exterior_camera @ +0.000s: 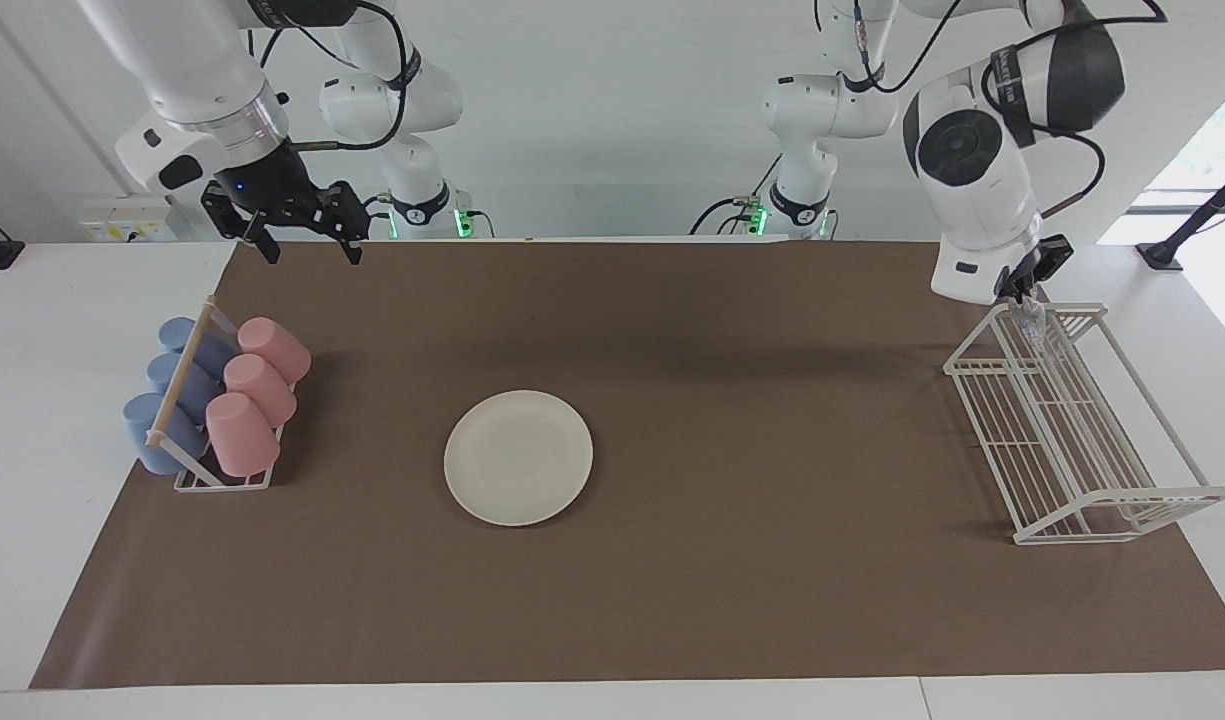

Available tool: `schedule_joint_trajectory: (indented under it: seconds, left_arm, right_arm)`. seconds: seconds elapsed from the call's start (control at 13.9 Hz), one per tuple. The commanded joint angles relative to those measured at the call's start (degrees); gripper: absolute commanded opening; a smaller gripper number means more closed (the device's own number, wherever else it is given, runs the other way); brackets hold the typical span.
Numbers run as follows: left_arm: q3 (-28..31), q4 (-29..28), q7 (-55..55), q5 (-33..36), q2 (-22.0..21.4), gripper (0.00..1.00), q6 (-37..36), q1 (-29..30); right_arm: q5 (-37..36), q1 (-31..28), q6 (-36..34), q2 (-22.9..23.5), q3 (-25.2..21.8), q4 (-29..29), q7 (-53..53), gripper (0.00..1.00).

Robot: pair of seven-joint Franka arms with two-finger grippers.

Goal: Wipe plate with sponge
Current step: 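Carry the sponge into the wire basket with the left gripper while the right retracts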

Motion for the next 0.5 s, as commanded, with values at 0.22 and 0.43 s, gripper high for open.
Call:
schedule_joint_trajectory:
  seconds: [0.22, 0.43]
  left_arm:
    - [0.56, -3.46, -3.86, 12.76, 4.46, 0.00, 4.64, -0.16]
    - [0.65, -6.19, -14.42, 14.80, 5.87, 0.00, 4.64, -0.43]
  right_arm:
    - [-1.26, 0.49, 0.67, -3.81, -1.02, -5.10, -2.23, 1.00]
    - [-1.43, 0.40, 2.96, -3.99, -2.52, -6.33, -4.43, 1.00]
